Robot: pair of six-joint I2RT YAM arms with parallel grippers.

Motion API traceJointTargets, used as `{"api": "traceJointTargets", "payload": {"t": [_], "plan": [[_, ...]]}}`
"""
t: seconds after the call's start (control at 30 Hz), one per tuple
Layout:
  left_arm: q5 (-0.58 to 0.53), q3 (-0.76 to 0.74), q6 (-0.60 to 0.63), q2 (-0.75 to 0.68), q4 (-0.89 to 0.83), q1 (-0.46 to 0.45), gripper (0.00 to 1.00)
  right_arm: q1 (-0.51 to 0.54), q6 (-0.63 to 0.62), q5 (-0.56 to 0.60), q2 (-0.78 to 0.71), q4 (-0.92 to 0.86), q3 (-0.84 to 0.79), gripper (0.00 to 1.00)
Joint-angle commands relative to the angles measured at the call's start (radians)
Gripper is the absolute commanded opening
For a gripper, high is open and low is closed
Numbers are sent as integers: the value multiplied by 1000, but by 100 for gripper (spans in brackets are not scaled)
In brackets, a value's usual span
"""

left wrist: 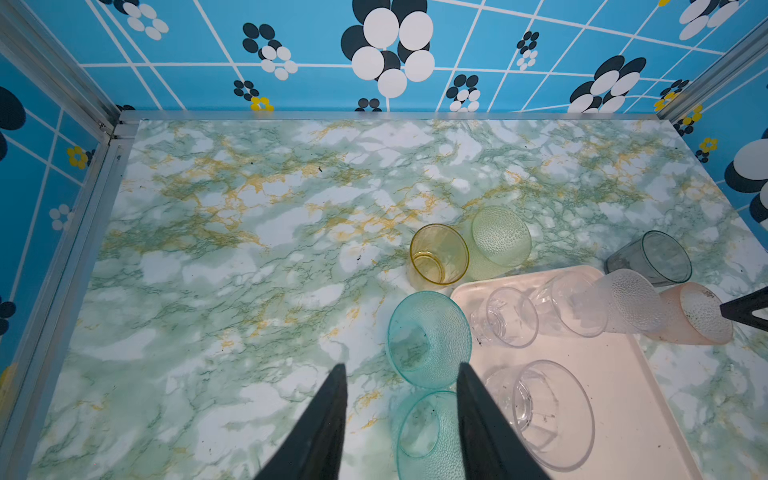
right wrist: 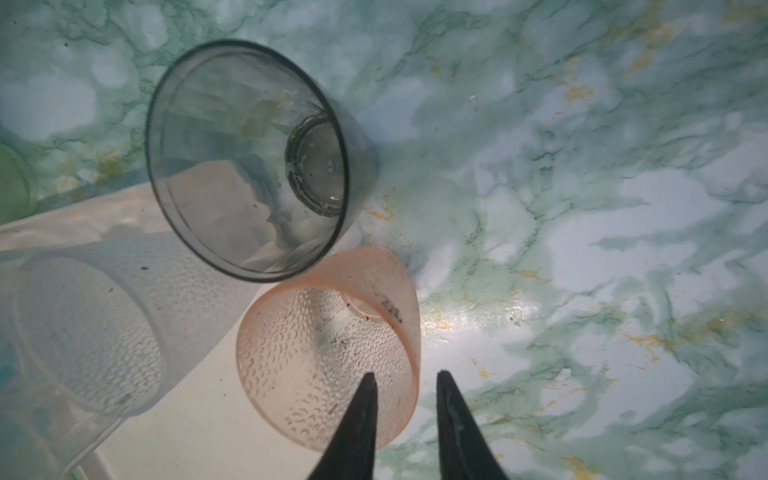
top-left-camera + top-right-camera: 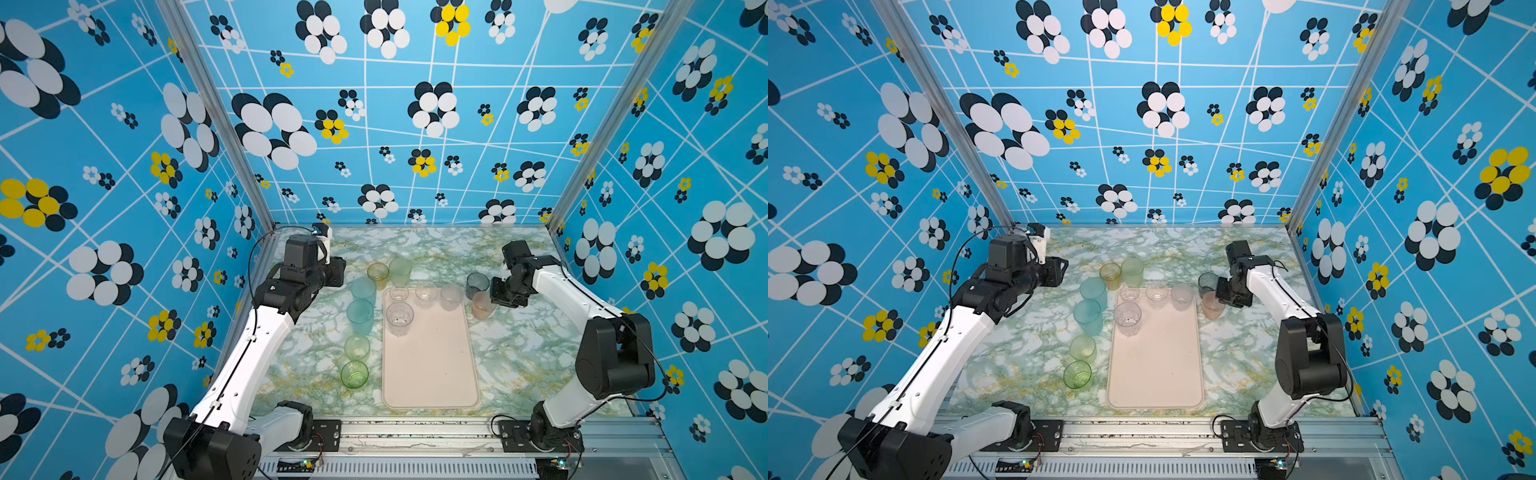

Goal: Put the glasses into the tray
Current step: 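Move the right gripper to the pink frosted tumbler and close on its rim, then lift the pink tumbler with the right gripper and carry it over the tray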

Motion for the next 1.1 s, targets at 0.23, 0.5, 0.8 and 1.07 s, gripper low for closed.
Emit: {"api": "traceJointTargets", "payload": {"t": [0.23,0.5,0.8,1.07], "plan": [[-9,17,11,4,-19,10,44,6,13,46,58,3,31,21],[-11,21,13,3,-25,11,44,7,13,44,78,18,29,15],[-11,24,14,6,-33,12,44,13,4,84,60,12,36,9],[-9,21,16,10,-40,11,44,17,-29,140,-12,-42,31,8]]}}
